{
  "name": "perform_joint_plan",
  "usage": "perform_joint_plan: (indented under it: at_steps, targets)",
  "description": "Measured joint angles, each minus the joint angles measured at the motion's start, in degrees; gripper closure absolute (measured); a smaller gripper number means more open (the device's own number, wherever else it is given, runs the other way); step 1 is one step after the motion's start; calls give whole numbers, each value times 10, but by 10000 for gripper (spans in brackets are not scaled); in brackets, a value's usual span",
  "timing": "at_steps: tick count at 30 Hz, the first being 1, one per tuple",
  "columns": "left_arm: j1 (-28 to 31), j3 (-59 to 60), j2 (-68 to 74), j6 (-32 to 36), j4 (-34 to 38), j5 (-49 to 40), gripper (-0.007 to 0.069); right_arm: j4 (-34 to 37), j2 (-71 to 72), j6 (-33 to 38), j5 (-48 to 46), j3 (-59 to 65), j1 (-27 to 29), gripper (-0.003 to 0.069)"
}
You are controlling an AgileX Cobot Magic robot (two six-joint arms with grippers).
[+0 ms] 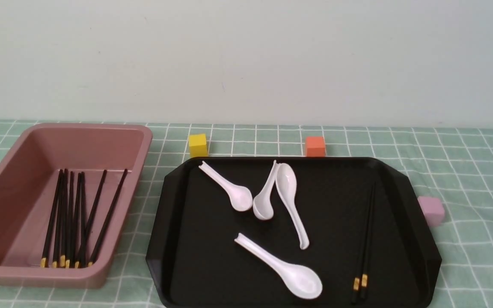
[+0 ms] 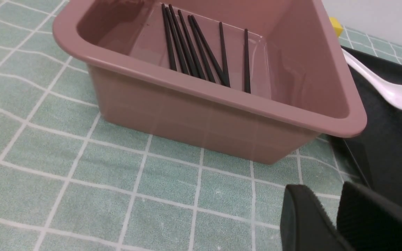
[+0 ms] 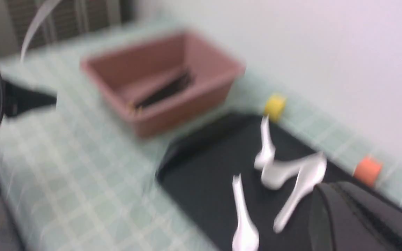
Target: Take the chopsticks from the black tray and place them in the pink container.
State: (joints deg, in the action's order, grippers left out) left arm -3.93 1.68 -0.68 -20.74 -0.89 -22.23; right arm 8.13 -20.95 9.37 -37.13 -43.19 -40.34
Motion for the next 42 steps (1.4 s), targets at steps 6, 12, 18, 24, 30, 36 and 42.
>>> perform_joint_plan:
  at_steps: [6,12,18,24,30,36,42]
  targets:
    - [0,0,0,0,0,0,452,0,109,-8,116,170,0,657]
    - [0,0,0,0,0,0,452,-1,112,-8,129,211,0,654]
    - [0,0,0,0,0,0,452,-1,112,-8,128,225,0,652]
    - [0,0,0,0,0,0,452,-1,112,-8,111,225,0,646]
    - [0,0,0,0,0,0,452,0,112,-10,107,225,0,640]
    - [0,0,0,0,0,0,452,5,119,-63,124,230,4,636]
    - [0,0,0,0,0,0,452,-34,158,-77,170,287,85,636]
